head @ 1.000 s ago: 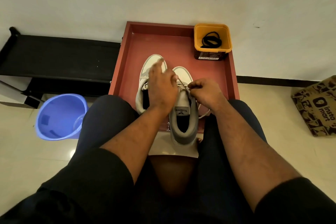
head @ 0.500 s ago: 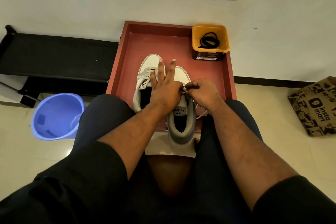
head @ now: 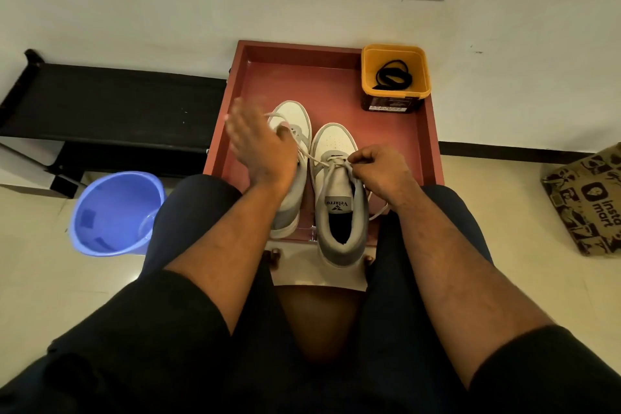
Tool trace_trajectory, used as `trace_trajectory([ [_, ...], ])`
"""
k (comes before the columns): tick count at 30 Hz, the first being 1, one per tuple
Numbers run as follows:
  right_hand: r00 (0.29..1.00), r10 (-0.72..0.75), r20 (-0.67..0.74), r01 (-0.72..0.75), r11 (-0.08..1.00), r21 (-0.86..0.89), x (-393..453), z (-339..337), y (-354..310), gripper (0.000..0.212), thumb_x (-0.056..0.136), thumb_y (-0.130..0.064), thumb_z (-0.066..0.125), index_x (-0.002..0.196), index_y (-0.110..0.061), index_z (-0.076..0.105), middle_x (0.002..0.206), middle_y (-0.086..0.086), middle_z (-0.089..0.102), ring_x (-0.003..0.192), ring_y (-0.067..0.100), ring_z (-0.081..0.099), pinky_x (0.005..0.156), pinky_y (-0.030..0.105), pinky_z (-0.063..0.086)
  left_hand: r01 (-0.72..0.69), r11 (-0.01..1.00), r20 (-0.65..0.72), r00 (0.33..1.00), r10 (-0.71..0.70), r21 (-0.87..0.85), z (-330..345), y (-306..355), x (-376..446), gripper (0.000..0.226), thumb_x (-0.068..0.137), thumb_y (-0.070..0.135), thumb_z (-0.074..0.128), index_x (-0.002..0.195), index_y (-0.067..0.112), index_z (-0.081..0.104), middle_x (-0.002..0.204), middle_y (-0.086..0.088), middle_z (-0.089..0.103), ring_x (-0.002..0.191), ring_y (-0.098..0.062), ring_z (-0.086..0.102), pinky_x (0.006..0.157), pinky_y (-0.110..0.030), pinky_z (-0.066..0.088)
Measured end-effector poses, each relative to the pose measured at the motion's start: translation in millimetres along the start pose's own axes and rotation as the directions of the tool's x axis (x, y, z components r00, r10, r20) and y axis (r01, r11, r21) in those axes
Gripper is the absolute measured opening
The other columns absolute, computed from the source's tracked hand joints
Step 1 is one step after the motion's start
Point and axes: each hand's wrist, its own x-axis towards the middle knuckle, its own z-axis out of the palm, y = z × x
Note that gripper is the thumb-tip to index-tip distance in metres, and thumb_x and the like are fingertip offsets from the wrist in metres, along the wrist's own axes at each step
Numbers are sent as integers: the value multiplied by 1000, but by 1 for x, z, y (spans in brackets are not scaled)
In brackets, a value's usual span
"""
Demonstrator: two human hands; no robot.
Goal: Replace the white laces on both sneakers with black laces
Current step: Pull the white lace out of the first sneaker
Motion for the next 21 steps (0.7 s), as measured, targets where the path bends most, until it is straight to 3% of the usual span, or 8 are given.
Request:
trace_trajectory([
  [2,1000,-12,1,12,1000,-13,-1,0,0,26,84,-5,62,105,-14,73,87,-6,65,88,11,63,81,29,55,-184,978,161,973,167,102,6,6,-17,35,88,13,58,121,24,57,157,-7,26,148,-32,11,116,-52,13],
  [4,1000,-28,-2,27,999,-25,-2,0,0,25,84,-6,62,106,-12,72,91,-4,66,88,11,63,80,26,54,-372,922,314,893,322,111,12,12,-29,29,88,17,57,115,26,62,157,-5,23,149,-31,4,115,-56,9],
  [6,999,-44,-3,44,998,-36,-3,-1,0,21,85,-8,63,103,-12,73,90,-2,67,86,11,64,78,25,55,-454,881,484,806,341,135,21,11,-38,34,90,31,57,123,29,57,160,-5,13,149,-32,-5,114,-58,4],
  [8,998,-58,-12,57,996,-65,-4,-1,1,15,85,-10,66,97,-12,74,88,-2,68,83,10,65,75,24,55,-454,871,586,764,270,190,28,5,-39,48,89,35,58,135,32,44,161,-7,4,148,-34,-11,114,-60,2],
  [11,996,-82,-35,77,988,-132,-1,-1,3,9,83,-10,68,89,-12,75,83,0,69,77,11,65,73,27,57,-399,889,559,800,217,226,24,-5,-35,55,89,29,57,139,32,35,161,-8,3,148,-35,-10,115,-58,0],
  [16,995,-41,-95,26,988,-152,5,-6,4,10,78,-1,68,77,-9,73,73,4,67,62,14,61,66,35,59,-221,948,476,875,89,229,9,-15,-25,56,84,24,64,134,28,37,161,-10,5,147,-38,-8,117,-56,1],
  [21,993,-40,-115,21,985,-169,10,-9,7,11,78,0,68,76,-10,72,77,4,68,69,17,65,67,35,59,-265,933,472,873,125,242,8,-18,-27,49,84,22,64,127,25,41,161,-8,9,148,-36,-6,118,-56,0],
])
